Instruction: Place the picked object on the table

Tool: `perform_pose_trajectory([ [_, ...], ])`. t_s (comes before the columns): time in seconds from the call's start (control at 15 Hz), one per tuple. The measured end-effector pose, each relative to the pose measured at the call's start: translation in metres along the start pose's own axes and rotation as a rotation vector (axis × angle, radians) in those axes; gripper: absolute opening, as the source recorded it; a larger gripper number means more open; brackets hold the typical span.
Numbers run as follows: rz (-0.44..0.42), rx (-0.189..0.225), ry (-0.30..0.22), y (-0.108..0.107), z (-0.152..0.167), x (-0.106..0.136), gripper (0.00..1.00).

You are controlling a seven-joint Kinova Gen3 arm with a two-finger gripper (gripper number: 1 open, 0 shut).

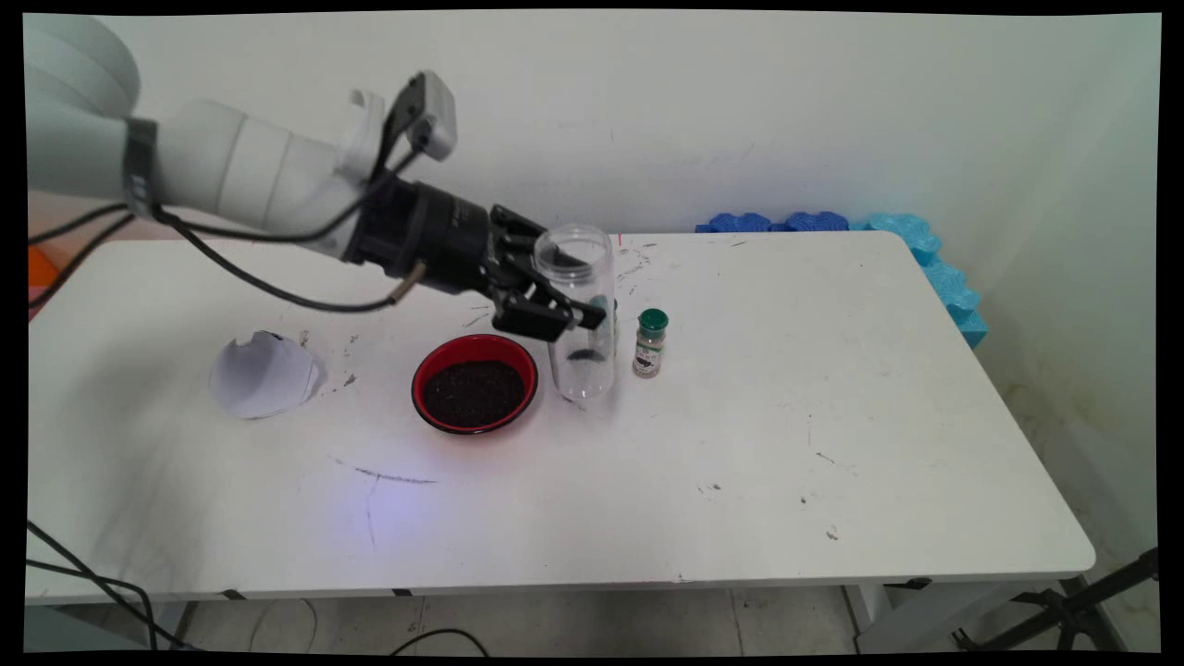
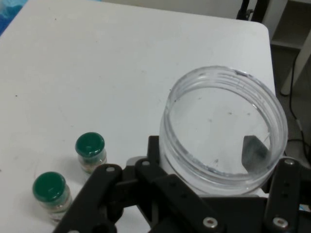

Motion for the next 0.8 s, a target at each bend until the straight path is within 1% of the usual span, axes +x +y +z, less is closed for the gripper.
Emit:
perform_pose_trajectory([
  [0.4, 0.001, -0.003, -0.007, 0.006, 0.026, -0.023, 0.0],
  [0.8, -0.01, -0.003, -0.018, 0.01, 0.05, -0.055, 0.0],
])
